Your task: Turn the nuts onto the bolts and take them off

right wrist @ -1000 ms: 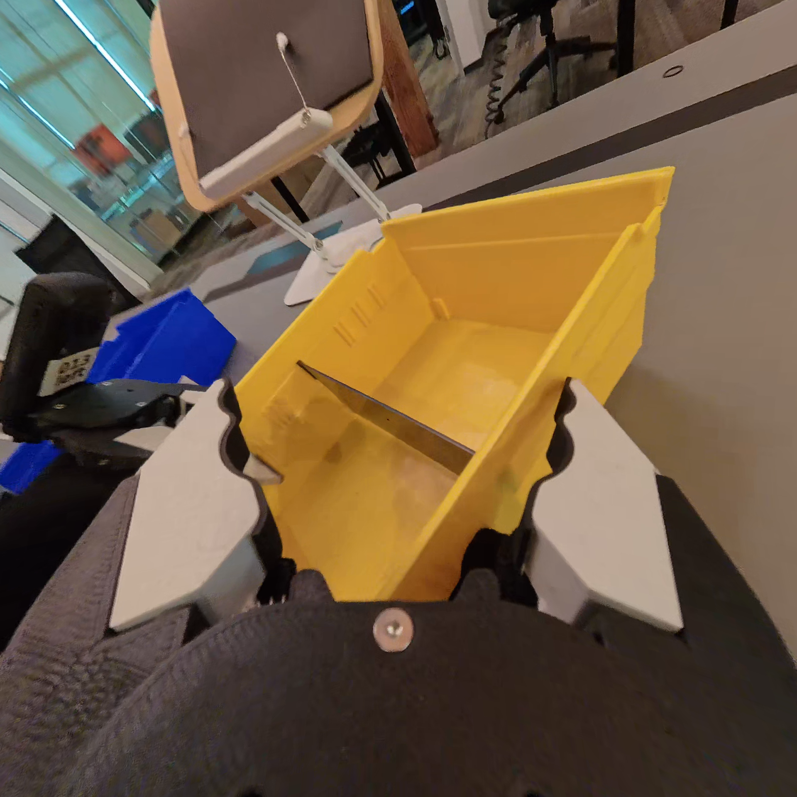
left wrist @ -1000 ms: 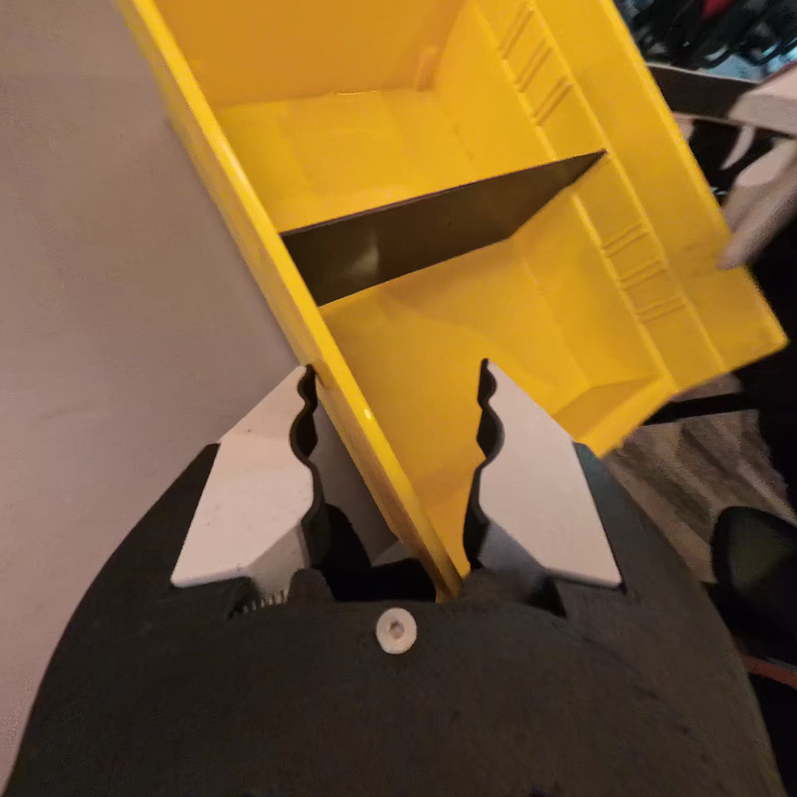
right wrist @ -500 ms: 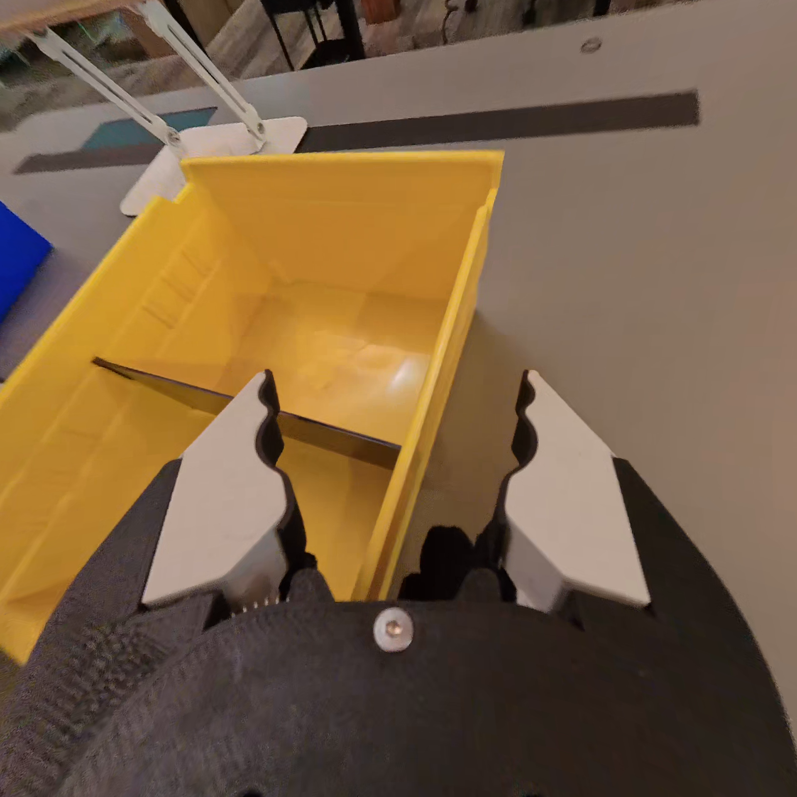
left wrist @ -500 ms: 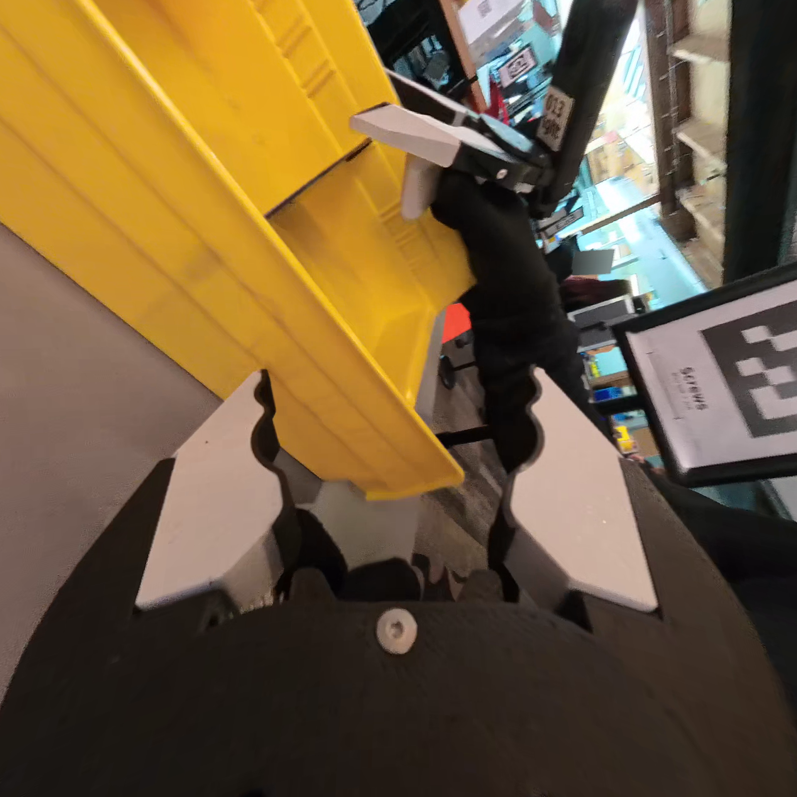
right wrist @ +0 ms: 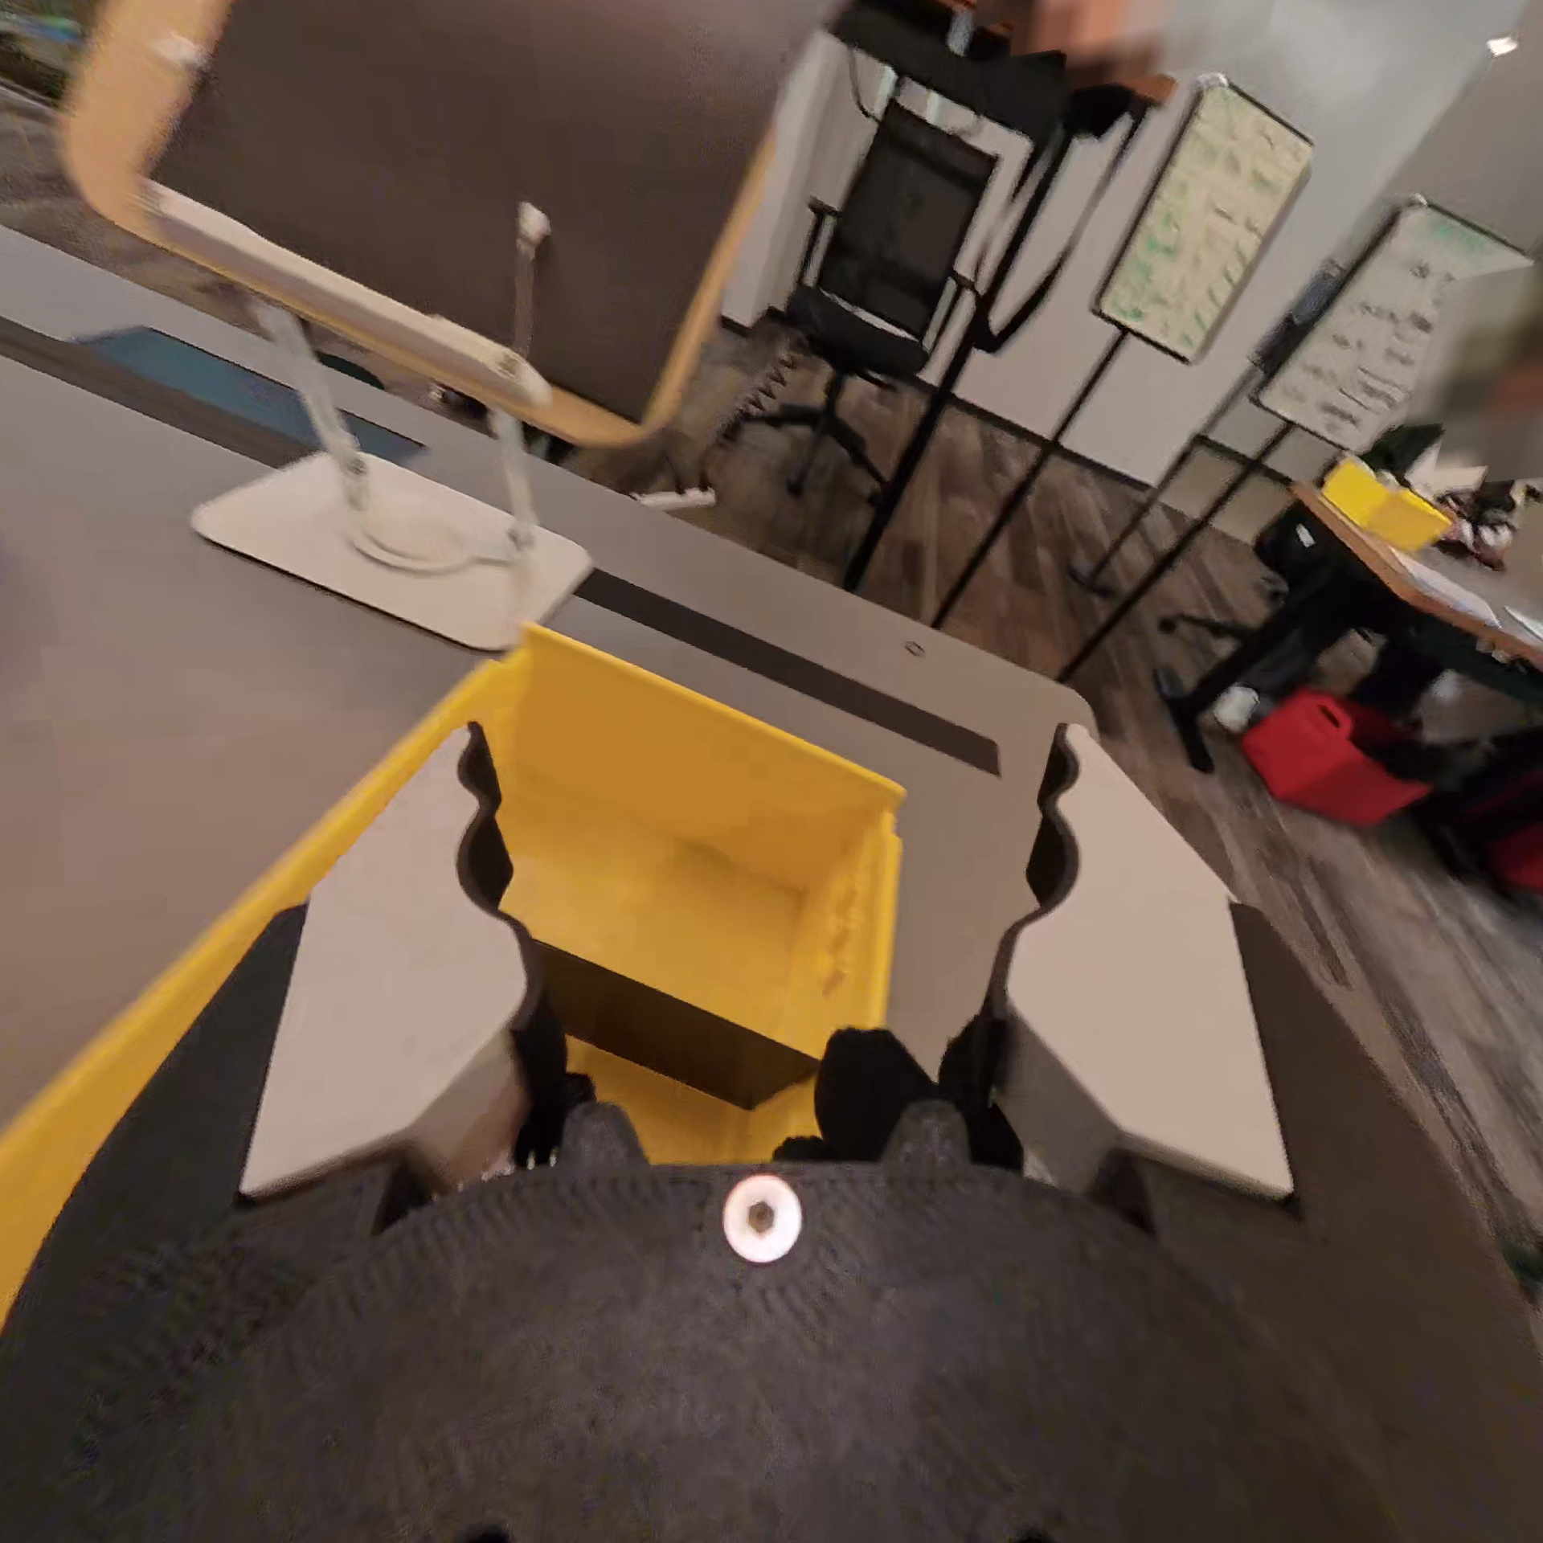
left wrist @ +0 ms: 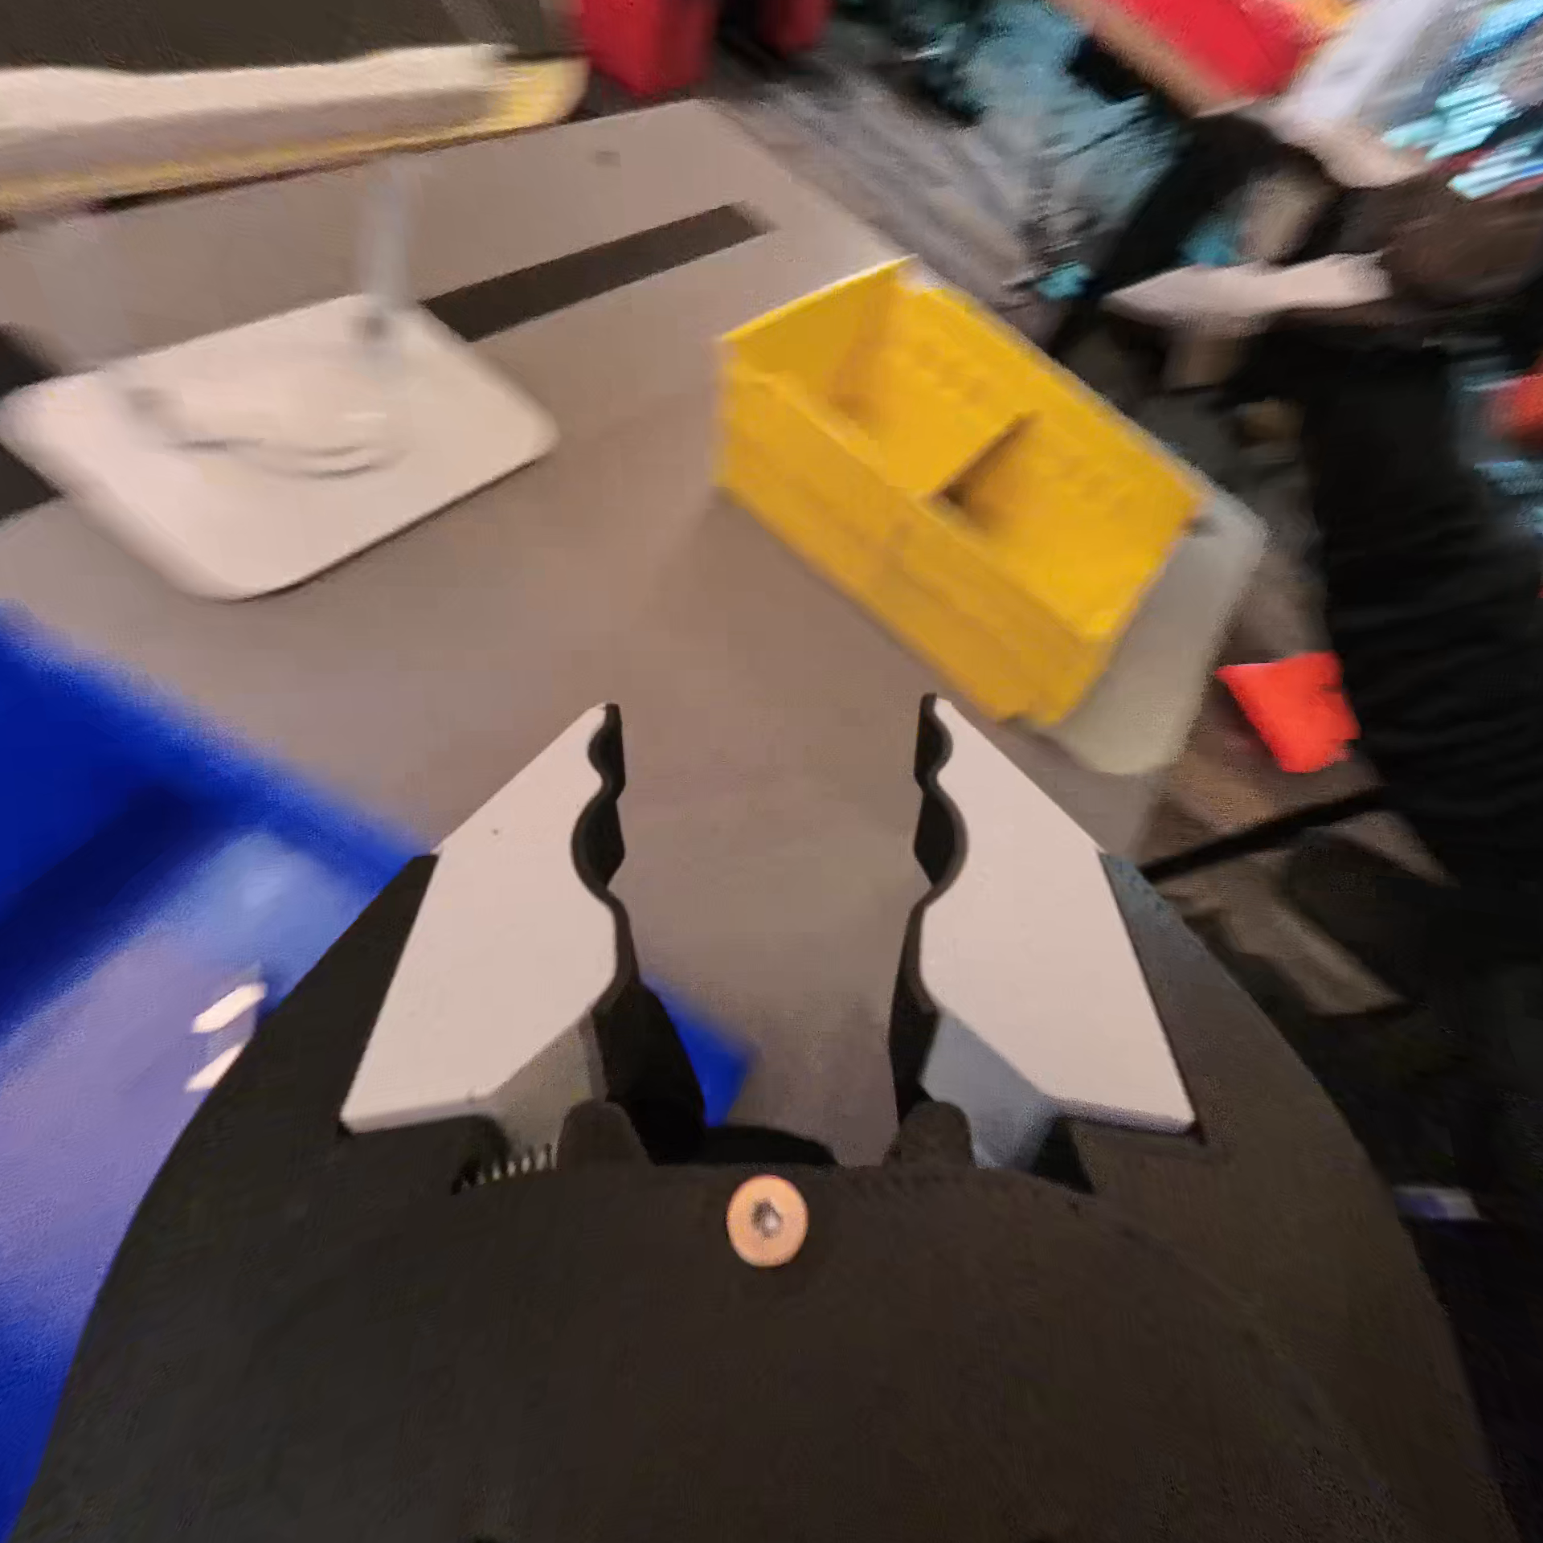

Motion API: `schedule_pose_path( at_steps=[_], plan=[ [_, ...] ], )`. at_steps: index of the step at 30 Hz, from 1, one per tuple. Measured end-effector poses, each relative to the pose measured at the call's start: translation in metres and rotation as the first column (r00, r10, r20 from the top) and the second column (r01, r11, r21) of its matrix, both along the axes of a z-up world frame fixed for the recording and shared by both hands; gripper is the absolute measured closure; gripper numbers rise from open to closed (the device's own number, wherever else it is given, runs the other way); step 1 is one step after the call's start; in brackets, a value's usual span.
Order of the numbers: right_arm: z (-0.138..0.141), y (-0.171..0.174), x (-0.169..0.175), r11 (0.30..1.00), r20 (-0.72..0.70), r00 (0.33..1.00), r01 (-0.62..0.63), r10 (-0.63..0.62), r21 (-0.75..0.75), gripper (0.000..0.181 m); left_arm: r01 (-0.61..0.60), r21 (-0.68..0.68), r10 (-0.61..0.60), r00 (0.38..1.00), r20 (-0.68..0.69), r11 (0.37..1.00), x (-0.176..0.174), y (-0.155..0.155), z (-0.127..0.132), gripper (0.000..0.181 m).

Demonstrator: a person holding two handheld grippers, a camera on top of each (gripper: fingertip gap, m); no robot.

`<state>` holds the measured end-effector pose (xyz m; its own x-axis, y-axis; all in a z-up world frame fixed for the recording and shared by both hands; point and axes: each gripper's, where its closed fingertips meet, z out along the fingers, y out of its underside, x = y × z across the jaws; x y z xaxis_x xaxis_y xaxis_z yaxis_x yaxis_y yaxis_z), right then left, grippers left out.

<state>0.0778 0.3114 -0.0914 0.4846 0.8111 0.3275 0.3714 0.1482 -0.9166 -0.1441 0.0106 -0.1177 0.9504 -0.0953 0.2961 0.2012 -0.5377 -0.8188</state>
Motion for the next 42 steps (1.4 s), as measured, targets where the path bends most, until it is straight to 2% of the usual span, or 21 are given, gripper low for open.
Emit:
schedule_pose_path(
  at_steps=[3,5,7,9,11,13,15,16,18,20,23,26,33,36,38,39,41,42],
  plan=[
    [0.018,-0.053,-0.031,0.991,-0.055,0.990,-0.130,0.130,-0.006,0.059,-0.253,-0.147,0.228,0.959,-0.167,0.956,-0.089,-0.061,-0.027,0.105],
    [0.025,-0.100,-0.057,0.960,-0.140,0.955,-0.271,0.260,-0.066,0.061,-0.384,-0.197,0.344,0.915,-0.211,0.902,-0.131,-0.101,-0.045,0.104],
    [0.019,-0.146,-0.081,0.904,-0.196,0.910,-0.397,0.365,-0.161,0.062,-0.465,-0.270,0.419,0.883,-0.211,0.843,-0.157,-0.138,-0.070,0.101],
    [0.007,-0.189,-0.102,0.836,-0.221,0.866,-0.493,0.448,-0.239,0.062,-0.506,-0.330,0.452,0.862,-0.230,0.797,-0.174,-0.167,-0.096,0.104],
    [-0.010,-0.228,-0.119,0.777,-0.220,0.832,-0.555,0.510,-0.297,0.063,-0.499,-0.397,0.459,0.866,-0.197,0.771,-0.178,-0.184,-0.122,0.105],
    [-0.028,-0.263,-0.131,0.721,-0.228,0.800,-0.599,0.555,-0.349,0.066,-0.463,-0.426,0.460,0.880,-0.118,0.777,-0.173,-0.188,-0.138,0.110],
    [-0.051,-0.293,-0.139,0.671,-0.220,0.777,-0.623,0.590,-0.401,0.066,-0.435,-0.409,0.454,0.889,-0.057,0.802,-0.168,-0.182,-0.143,0.128],
    [-0.061,-0.306,-0.142,0.643,-0.228,0.761,-0.639,0.607,-0.422,0.068,-0.420,-0.425,0.441,0.896,-0.055,0.802,-0.166,-0.182,-0.149,0.139],
    [-0.077,-0.330,-0.145,0.567,-0.280,0.723,-0.677,0.631,-0.470,0.074,-0.423,-0.463,0.429,0.898,-0.099,0.779,-0.168,-0.184,-0.160,0.148],
    [-0.094,-0.342,-0.147,0.499,-0.310,0.704,-0.686,0.638,-0.530,0.078,-0.479,-0.461,0.454,0.874,-0.171,0.747,-0.179,-0.187,-0.162,0.161],
    [-0.111,-0.339,-0.147,0.486,-0.282,0.715,-0.660,0.639,-0.573,0.079,-0.512,-0.465,0.478,0.855,-0.200,0.722,-0.190,-0.196,-0.163,0.177],
    [-0.118,-0.331,-0.147,0.510,-0.263,0.728,-0.647,0.633,-0.567,0.080,-0.506,-0.464,0.487,0.857,-0.171,0.728,-0.193,-0.203,-0.163,0.179],
    [-0.132,-0.330,-0.145,0.488,-0.257,0.731,-0.633,0.632,-0.600,0.081,-0.551,-0.463,0.528,0.827,-0.191,0.695,-0.215,-0.229,-0.164,0.179],
    [-0.132,-0.331,-0.145,0.481,-0.258,0.727,-0.636,0.637,-0.603,0.081,-0.565,-0.448,0.566,0.811,-0.149,0.693,-0.223,-0.233,-0.163,0.178],
    [-0.130,-0.331,-0.145,0.479,-0.262,0.724,-0.639,0.638,-0.601,0.081,-0.583,-0.434,0.567,0.803,-0.182,0.687,-0.232,-0.237,-0.162,0.177],
    [-0.129,-0.331,-0.144,0.480,-0.262,0.724,-0.640,0.638,-0.600,0.081,-0.599,-0.427,0.577,0.793,-0.196,0.677,-0.236,-0.240,-0.160,0.170],
    [-0.129,-0.330,-0.144,0.485,-0.260,0.726,-0.639,0.637,-0.597,0.080,-0.652,-0.428,0.623,0.748,-0.230,0.625,-0.247,-0.252,-0.155,0.129],
    [-0.129,-0.329,-0.143,0.488,-0.259,0.728,-0.637,0.635,-0.596,0.080,-0.684,-0.399,0.640,0.723,-0.261,0.610,-0.252,-0.256,-0.147,0.123]
  ],
)
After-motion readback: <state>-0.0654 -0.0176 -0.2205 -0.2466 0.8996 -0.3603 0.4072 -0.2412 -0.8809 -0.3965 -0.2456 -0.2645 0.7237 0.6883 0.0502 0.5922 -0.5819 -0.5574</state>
